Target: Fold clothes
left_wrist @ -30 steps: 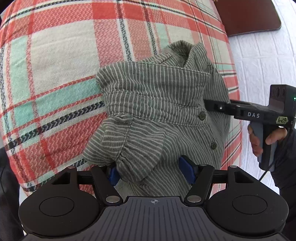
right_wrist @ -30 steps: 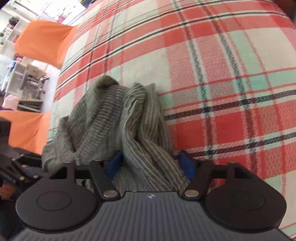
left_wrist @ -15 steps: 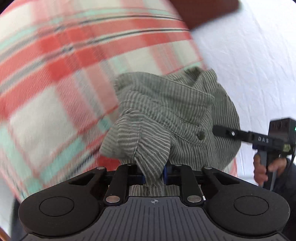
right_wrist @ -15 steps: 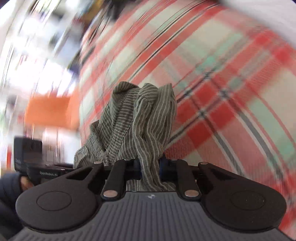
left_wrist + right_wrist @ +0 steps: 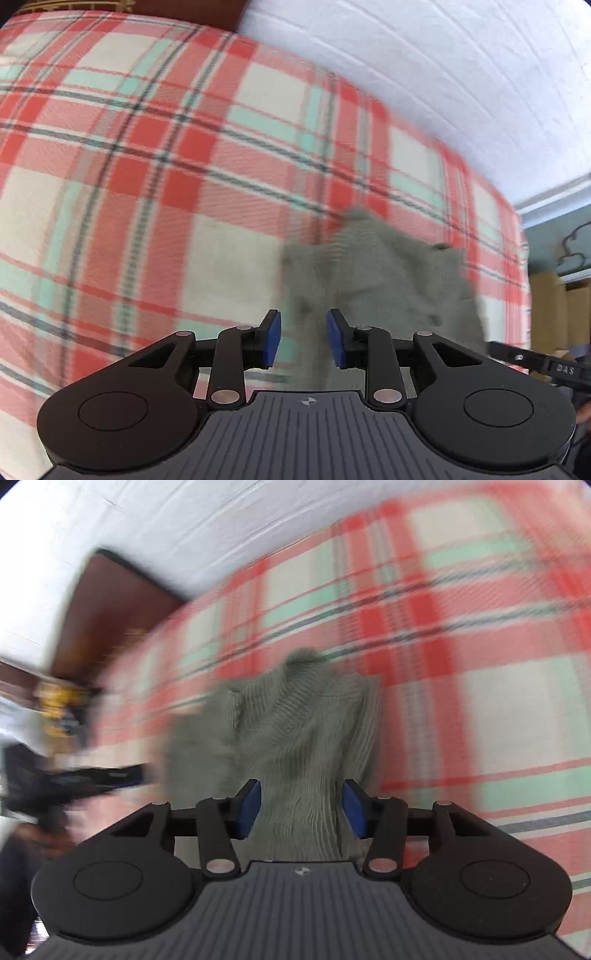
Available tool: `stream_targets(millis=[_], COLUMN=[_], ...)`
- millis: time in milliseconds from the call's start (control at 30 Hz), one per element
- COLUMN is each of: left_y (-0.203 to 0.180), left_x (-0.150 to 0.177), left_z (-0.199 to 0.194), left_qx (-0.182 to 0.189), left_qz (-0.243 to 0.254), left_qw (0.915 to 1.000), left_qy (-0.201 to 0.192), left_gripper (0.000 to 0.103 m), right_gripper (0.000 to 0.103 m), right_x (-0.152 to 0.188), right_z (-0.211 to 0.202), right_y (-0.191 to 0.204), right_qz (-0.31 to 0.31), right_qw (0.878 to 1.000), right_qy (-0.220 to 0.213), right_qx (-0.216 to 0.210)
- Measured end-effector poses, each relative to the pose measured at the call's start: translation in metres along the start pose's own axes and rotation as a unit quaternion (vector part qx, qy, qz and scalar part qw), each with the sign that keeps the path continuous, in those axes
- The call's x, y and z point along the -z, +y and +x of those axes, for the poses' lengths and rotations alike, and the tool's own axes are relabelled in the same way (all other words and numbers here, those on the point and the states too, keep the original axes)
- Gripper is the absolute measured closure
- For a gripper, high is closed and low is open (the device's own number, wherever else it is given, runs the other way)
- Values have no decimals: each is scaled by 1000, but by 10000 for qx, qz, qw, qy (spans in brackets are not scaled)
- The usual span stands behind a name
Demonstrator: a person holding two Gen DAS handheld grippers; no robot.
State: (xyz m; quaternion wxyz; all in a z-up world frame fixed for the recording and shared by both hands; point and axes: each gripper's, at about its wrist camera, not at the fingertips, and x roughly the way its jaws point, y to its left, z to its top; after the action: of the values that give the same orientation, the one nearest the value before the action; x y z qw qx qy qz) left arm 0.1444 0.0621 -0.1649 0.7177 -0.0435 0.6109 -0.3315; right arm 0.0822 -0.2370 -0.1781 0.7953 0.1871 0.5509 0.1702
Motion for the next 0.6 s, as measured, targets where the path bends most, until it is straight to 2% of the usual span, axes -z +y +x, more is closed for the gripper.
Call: stream_targets(millis=[67,100,167,200,267,400,600], left_y=[14,16,11,6,-5,-14,-24], left_x=[-2,-2,0,-1,-3,-16,-29], left_z=[-10,-17,-26,-23,-16,14,44], left_qx=[214,361,554,571,606,635,753], left_qz=[-108,-88,141,278,548,520,486], left_qw=[9997,9992,9983,9980,9966,9965,9957], left_qy=[-68,-109,-129,-68,53,125,238], left_gripper=[60,60,56,50,48,48,48], right_gripper=[48,45,41,41,41,41,41], right_x=[10,15,22,24,25,15,-1], right_z=[-14,-20,-28,-26,-19,-4,12], right_y=[7,10,13,13,12,8,1], right_qz=[-245,-367,-351,-257,-73,229,474], right_qw=[9990,9978,9966,9964,9957,9925,9916], right_qy=[-332,-497,-686,-743,-853,-1067,-1052], right_qx=[157,236,289,303,363,551,588])
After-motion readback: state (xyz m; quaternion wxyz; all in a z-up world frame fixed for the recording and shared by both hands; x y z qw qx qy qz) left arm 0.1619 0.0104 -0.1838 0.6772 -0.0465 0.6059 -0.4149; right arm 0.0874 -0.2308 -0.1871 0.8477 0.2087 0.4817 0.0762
